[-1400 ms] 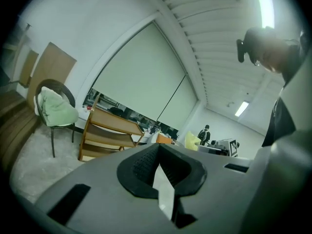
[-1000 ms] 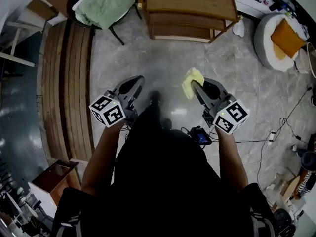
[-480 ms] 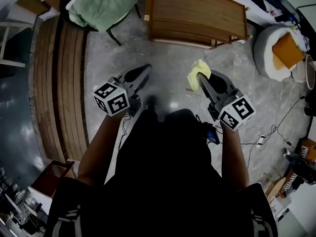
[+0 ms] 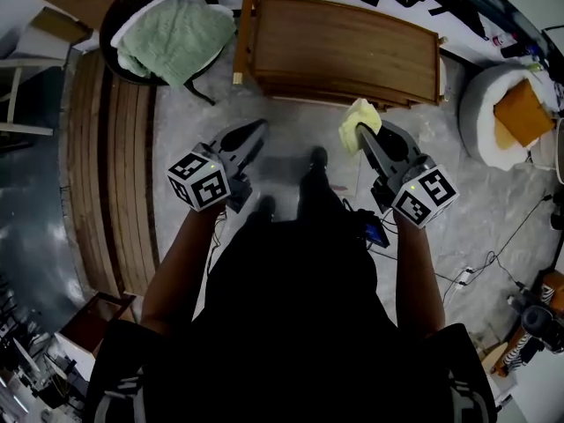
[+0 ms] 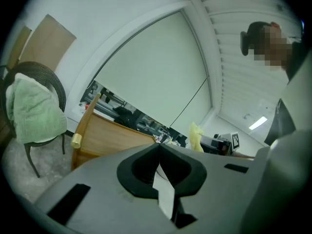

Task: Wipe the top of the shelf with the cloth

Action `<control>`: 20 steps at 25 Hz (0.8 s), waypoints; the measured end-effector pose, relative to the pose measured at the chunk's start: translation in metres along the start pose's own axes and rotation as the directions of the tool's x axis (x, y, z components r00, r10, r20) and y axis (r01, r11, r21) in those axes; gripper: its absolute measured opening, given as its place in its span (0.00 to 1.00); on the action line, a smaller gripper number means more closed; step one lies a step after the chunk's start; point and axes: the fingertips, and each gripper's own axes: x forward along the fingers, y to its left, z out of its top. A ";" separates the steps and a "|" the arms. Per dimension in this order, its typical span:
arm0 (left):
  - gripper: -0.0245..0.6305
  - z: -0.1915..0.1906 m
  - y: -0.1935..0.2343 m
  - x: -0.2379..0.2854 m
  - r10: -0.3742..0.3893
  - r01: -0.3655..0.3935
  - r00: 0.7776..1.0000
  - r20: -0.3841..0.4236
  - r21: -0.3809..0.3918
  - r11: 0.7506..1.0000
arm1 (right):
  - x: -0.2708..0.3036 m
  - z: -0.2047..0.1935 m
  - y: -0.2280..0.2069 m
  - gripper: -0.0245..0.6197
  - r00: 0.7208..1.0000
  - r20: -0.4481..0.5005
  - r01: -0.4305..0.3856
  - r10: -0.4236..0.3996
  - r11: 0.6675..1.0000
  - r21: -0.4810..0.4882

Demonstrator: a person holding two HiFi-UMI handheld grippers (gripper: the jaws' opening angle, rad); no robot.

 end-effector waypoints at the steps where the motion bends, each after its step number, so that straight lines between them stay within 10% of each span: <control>1: 0.06 0.004 -0.001 0.012 0.012 -0.012 1.000 -0.002 -0.003 1.000 | 0.002 0.005 -0.010 0.11 1.000 -0.002 -0.023 0.023 1.000 0.002; 10: 0.06 0.061 0.001 0.109 0.090 -0.090 0.996 -0.001 0.016 0.996 | 0.060 0.057 -0.093 0.11 0.983 -0.033 -0.182 0.181 0.982 -0.038; 20: 0.05 0.119 0.055 0.155 0.183 -0.182 0.982 -0.042 0.039 0.983 | 0.163 0.055 -0.142 0.11 0.986 -0.097 -0.134 0.139 0.990 0.052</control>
